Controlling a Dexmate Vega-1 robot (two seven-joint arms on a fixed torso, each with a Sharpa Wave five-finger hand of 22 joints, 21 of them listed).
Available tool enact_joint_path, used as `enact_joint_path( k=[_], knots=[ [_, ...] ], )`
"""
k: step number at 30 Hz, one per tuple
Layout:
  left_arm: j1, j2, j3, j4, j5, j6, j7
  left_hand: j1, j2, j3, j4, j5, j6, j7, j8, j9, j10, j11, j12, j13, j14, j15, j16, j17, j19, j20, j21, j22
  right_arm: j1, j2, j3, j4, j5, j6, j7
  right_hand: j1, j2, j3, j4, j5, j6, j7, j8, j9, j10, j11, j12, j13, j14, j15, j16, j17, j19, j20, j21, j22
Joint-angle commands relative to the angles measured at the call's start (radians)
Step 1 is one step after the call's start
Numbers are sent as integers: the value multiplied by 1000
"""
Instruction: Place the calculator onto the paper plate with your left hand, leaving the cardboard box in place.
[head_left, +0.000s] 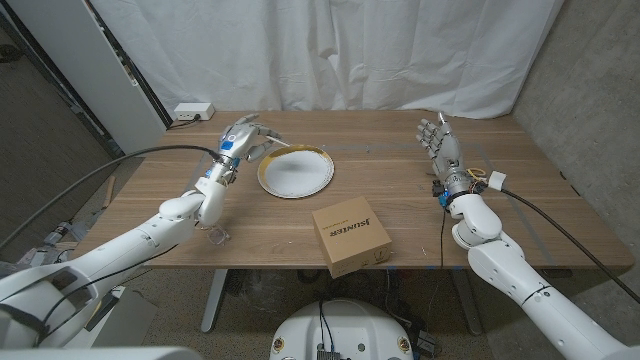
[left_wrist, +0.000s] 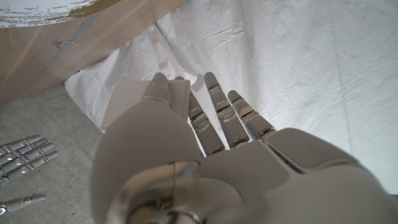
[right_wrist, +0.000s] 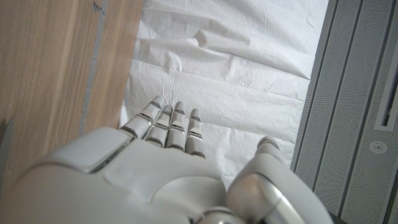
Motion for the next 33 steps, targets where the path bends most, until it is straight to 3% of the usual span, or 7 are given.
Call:
enact_joint_path(
  k=[1, 20, 33],
  knots=[
    [-48, -15, 53, 25, 5, 0, -54, -2, -3, 5, 6, -5, 121, 110, -1, 3, 12, -2, 0, 2, 3, -116, -2, 0, -1, -34, -1, 2, -69, -9, 48, -63, -30, 27, -61, 3, 4, 0, -4, 3, 5, 1, 2, 5, 10, 1, 3, 3, 6, -2, 4, 3, 11, -3, 2, 5],
    [-91, -74, 129, 119, -6, -24, -90, -1, -6, 8, 9, -7, 126, 107, -9, 3, 11, -2, -2, 1, 2, -116, -2, 0, -3, -33, -1, 2, -138, -15, 114, -122, -34, 27, -90, 2, 5, -1, -4, 3, 6, 1, 2, 5, 10, 1, 3, 3, 6, -2, 4, 3, 12, -2, 2, 5],
    [-93, -71, 160, 100, 7, 14, -142, 0, -8, 10, 11, -8, 129, 105, -13, 3, 14, -2, -2, 1, 0, -117, -2, 0, -5, -32, -1, 2, -150, -25, 136, -142, -27, 11, -81, 2, 6, -2, -5, 3, 7, 1, 2, 5, 10, 1, 3, 3, 6, -1, 4, 3, 12, -2, 3, 5]
  ],
)
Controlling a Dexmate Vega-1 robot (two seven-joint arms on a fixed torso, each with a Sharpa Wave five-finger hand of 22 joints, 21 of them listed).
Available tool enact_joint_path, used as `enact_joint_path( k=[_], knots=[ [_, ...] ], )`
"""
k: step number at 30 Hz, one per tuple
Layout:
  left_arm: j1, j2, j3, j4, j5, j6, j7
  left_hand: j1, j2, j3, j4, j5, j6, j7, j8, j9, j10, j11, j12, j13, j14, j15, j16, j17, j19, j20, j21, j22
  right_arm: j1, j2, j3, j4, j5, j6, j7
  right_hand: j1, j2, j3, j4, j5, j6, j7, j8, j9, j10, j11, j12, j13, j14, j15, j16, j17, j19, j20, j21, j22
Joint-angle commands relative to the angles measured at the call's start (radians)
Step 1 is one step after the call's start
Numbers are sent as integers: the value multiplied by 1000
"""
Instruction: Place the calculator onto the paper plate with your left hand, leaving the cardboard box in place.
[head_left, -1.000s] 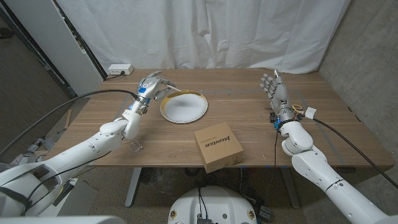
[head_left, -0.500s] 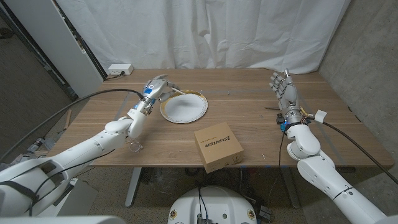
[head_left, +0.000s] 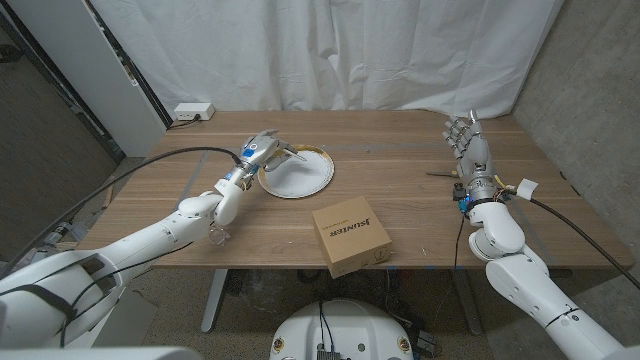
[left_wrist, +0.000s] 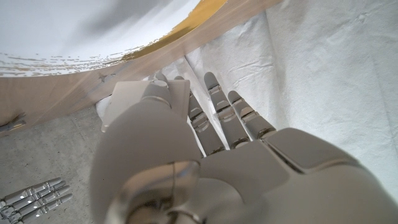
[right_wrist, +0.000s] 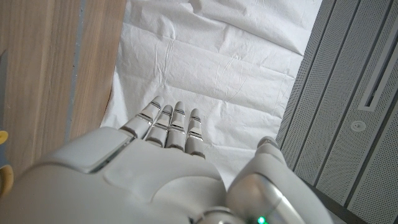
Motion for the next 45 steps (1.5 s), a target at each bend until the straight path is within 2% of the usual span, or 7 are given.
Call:
enact_joint_path(
  k=[1, 11, 31, 45],
  knots=[
    [-7, 0, 32, -9, 9, 31, -57, 0, -8, 3, 4, 0, 124, 109, -2, 3, 9, 0, 2, 4, 0, -117, -2, 0, -7, -33, -2, 2, -20, -9, 25, -26, 6, -16, 3, 1, 6, -2, -5, 3, 7, 1, 2, 5, 6, 4, 3, 3, 6, -1, 4, 3, 12, -2, 3, 5],
    [-22, 20, 39, -63, 15, 70, -197, 1, -9, 5, 6, 0, 124, 108, -6, 3, 9, 0, 1, 4, -8, -117, -4, 0, -10, -31, -3, 2, -23, -4, 27, -26, 8, -18, 8, 1, 6, -2, -5, 3, 7, 2, 2, 5, 7, 4, 4, 3, 6, 0, 4, 3, 12, -2, 3, 5],
    [-43, 26, 46, -71, 17, 56, -299, 1, -12, 7, 10, -1, 134, 104, -5, 8, 13, 0, 2, 4, -8, -116, -2, 0, -10, -35, -2, 2, -4, 6, 12, -24, -2, -34, 3, 1, 7, -3, -6, 3, 7, 2, 2, 5, 5, 4, 3, 3, 6, 0, 4, 3, 12, -2, 3, 5],
    [-58, 19, 47, -24, 14, 7, -258, 11, -19, 12, 6, -4, 112, 100, -19, 6, 9, -1, -1, 4, -5, -119, -2, -1, -8, -44, -1, 1, -8, 16, 6, -26, -16, -37, -17, 1, 8, -4, -7, 3, 7, 3, 2, 5, 6, 5, 3, 3, 8, -1, 5, 3, 13, -1, 3, 5]
  ],
)
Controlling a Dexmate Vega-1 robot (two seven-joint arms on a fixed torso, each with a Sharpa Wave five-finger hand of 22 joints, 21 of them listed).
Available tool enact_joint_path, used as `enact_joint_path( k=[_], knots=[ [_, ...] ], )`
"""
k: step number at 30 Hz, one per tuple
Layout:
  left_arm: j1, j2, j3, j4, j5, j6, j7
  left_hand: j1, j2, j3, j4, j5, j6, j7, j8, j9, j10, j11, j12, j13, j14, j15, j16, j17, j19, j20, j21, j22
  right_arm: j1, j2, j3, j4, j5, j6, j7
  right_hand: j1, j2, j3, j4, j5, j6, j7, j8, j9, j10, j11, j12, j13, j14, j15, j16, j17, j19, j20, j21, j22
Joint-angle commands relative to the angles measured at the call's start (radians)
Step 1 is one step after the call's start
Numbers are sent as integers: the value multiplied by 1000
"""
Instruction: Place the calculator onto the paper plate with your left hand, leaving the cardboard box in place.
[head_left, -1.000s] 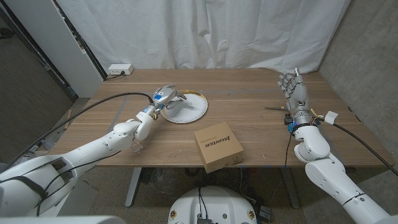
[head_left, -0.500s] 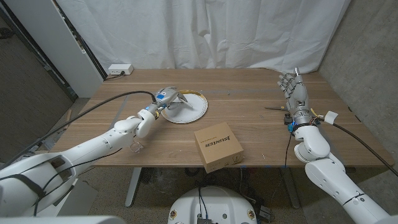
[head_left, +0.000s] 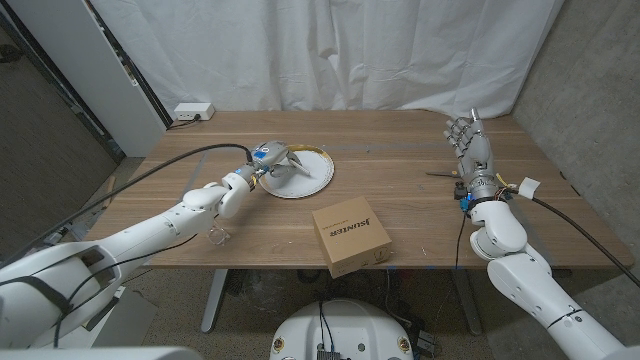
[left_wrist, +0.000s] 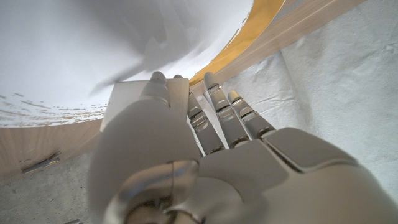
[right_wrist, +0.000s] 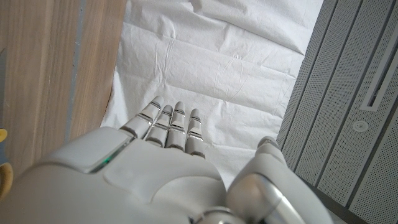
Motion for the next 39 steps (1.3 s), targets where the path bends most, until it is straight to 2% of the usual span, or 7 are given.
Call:
enact_joint_path(
  k=[1, 6, 9, 14, 25, 29, 39],
  knots=[
    [-13, -4, 3, 39, -5, -37, 17, 14, -11, 4, -2, -5, 87, 102, -9, 4, -7, -2, -2, 1, -1, -121, 0, -1, 3, -45, -1, 3, 2, 7, -7, 1, -10, -5, -12, 1, 8, 0, -2, 3, 7, 3, 2, 5, 6, 4, 3, 3, 9, 0, 5, 3, 13, -1, 3, 5],
    [-15, 0, 4, 48, -6, -49, 23, 16, -26, 1, -6, -11, 56, 96, -21, 8, -33, -1, -7, 1, -15, -114, -4, -1, -1, -43, -3, 2, 11, 8, -15, 6, -10, -11, -10, 1, 8, 0, -3, 3, 8, 3, 2, 5, 5, 4, 3, 3, 8, 0, 5, 3, 13, -1, 3, 5],
    [-16, 4, 3, 51, -12, -57, 20, -4, -64, -20, -4, -18, 44, 99, -23, 10, -51, -1, -6, 2, -10, -103, 0, -2, 3, -47, -2, 2, 15, 10, -18, 9, -10, -15, -12, 1, 8, 0, -3, 3, 7, 2, 2, 5, 5, 4, 3, 3, 9, 0, 5, 3, 13, -1, 3, 5],
    [-17, 11, 1, 53, -21, -69, 4, -26, -94, -39, 1, -15, 28, 101, -31, 9, -73, 2, -8, 3, -13, -99, -1, -3, 1, -44, -4, 2, 19, 10, -23, 10, -13, -24, -18, 1, 9, 0, -3, 3, 7, 2, 2, 5, 6, 5, 3, 3, 9, 0, 5, 3, 12, 0, 2, 5],
    [-31, 8, 3, 78, -25, -93, -3, -67, -111, -60, 22, 1, -30, 133, -52, 8, -151, 5, -10, 7, -60, -73, -6, 1, -28, -31, -11, 2, 32, 11, -34, 13, -19, -31, -21, 2, 10, 0, -4, 3, 8, 0, 2, 5, 7, 4, 3, 3, 9, 0, 5, 3, 12, 1, 2, 5],
    [-36, 6, 4, 87, -27, -102, 0, -78, -114, -66, 29, 8, -61, 132, -60, 9, -187, 7, -11, 9, -82, -66, -7, 2, -37, -27, -12, 3, 32, 12, -36, 11, -21, -32, -25, 2, 10, -1, -4, 3, 8, 1, 2, 5, 7, 5, 3, 3, 9, 1, 5, 3, 12, 2, 2, 6],
    [-42, 10, 4, 99, -37, -132, 2, -153, -144, -109, 67, 29, -155, 149, -69, 12, -269, 9, -7, 13, -140, -44, -4, 5, -68, -11, -14, 3, 32, 13, -41, 10, -24, -31, -27, 2, 11, -1, -5, 3, 9, 0, 2, 5, 6, 4, 3, 3, 9, 0, 4, 3, 12, 3, 2, 6]
  ],
)
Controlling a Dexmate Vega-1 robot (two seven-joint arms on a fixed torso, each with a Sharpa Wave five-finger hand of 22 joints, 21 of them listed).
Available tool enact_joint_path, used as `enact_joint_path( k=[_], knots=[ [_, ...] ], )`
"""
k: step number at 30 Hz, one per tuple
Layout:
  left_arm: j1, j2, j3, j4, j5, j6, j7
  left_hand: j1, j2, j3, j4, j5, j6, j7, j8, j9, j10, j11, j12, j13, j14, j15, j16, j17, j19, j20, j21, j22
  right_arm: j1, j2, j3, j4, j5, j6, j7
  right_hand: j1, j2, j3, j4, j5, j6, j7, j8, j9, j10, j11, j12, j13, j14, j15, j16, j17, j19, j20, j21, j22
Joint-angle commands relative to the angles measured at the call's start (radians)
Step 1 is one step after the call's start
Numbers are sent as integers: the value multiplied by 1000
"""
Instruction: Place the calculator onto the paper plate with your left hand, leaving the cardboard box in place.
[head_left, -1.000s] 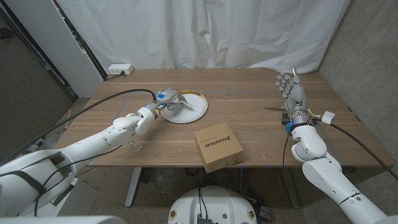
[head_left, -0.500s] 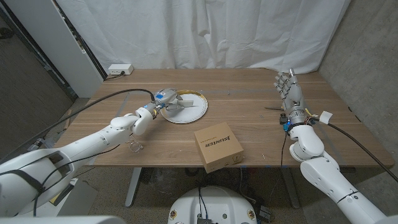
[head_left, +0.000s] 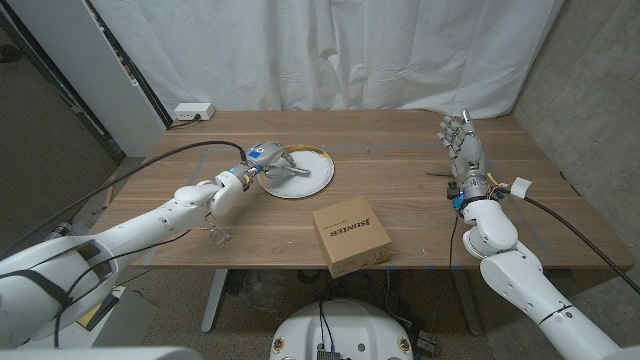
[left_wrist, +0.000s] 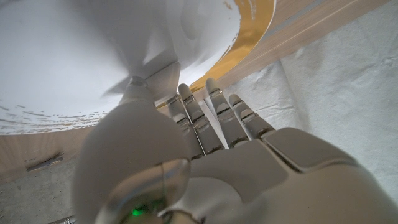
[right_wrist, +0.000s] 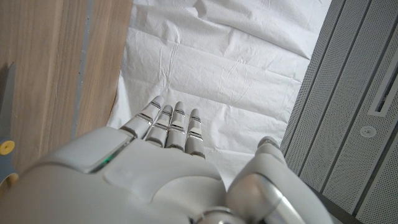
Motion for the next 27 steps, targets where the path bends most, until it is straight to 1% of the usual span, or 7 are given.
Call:
enact_joint_path(
  k=[1, 4, 9, 10, 16, 19, 27],
  knots=[
    [-8, 2, 0, 16, -12, -32, 3, -33, -8, -20, 13, 15, -36, 5, -5, 4, -30, 3, 3, 3, -22, -61, 3, 3, -17, -12, -2, 2, 4, 2, -8, -1, -4, -2, -4, 3, 11, -1, -5, 3, 9, 0, 2, 5, 6, 4, 3, 3, 9, 1, 4, 3, 6, -3, 2, 6],
    [-7, 5, -1, 14, -13, -35, 3, -58, -12, -32, 27, 24, -66, 13, -7, 5, -50, 11, 5, 3, -40, -48, 3, 4, -27, -8, -3, 3, 4, 3, -10, -2, -6, -1, -4, 4, 12, 0, -6, 3, 9, 0, 2, 5, 6, 4, 3, 3, 9, 1, 4, 3, 7, -3, 2, 6],
    [-1, 9, -7, 13, -21, -43, 6, -84, -18, -46, 41, 33, -98, 26, -8, 6, -81, 21, 4, 4, -52, -45, 6, 5, -35, -2, -2, 3, 4, 2, -12, -3, -7, -1, -4, 6, 12, 1, -7, 3, 10, -1, 3, 5, 6, 6, 3, 3, 10, 1, 4, 3, 7, -2, 3, 6],
    [-2, 9, -8, 14, -24, -48, 5, -94, -22, -52, 46, 36, -105, 28, -7, 7, -91, 30, 3, 4, -55, -44, 6, 5, -36, -1, -2, 3, 4, 3, -12, -3, -6, -1, -3, 6, 13, 1, -7, 3, 10, -1, 3, 5, 6, 5, 3, 3, 10, 1, 4, 3, 7, -2, 3, 6],
    [1, 13, -13, 14, -31, -58, 2, -153, -38, -85, 75, 50, -164, 42, -10, 8, -136, 48, 4, 5, -82, -25, 6, 6, -50, 17, -2, 3, 2, 0, -14, -7, -6, -4, -2, 8, 13, 1, -9, 3, 11, -1, 3, 5, 6, 3, 3, 3, 11, 3, 5, 3, 7, -1, 3, 6],
    [4, 13, -17, 13, -35, -57, 1, -172, -42, -96, 84, 57, -193, 52, -12, 9, -155, 56, 4, 5, -94, -22, 6, 7, -57, 26, -2, 4, 4, 0, -16, -6, -5, -5, -1, 8, 13, 1, -9, 3, 11, -2, 3, 5, 6, 4, 3, 3, 11, 2, 5, 3, 8, -2, 3, 6],
    [4, 12, -25, 21, -59, -81, -10, -246, -54, -133, 113, 72, -230, 64, -6, 11, -190, 79, 6, 6, -118, 0, 7, 9, -72, 43, -2, 5, 6, 1, -17, -3, -4, -2, 1, 9, 13, 1, -10, 2, 12, -1, 3, 5, 7, 5, 3, 3, 12, 2, 5, 3, 8, -1, 3, 6]
  ],
)
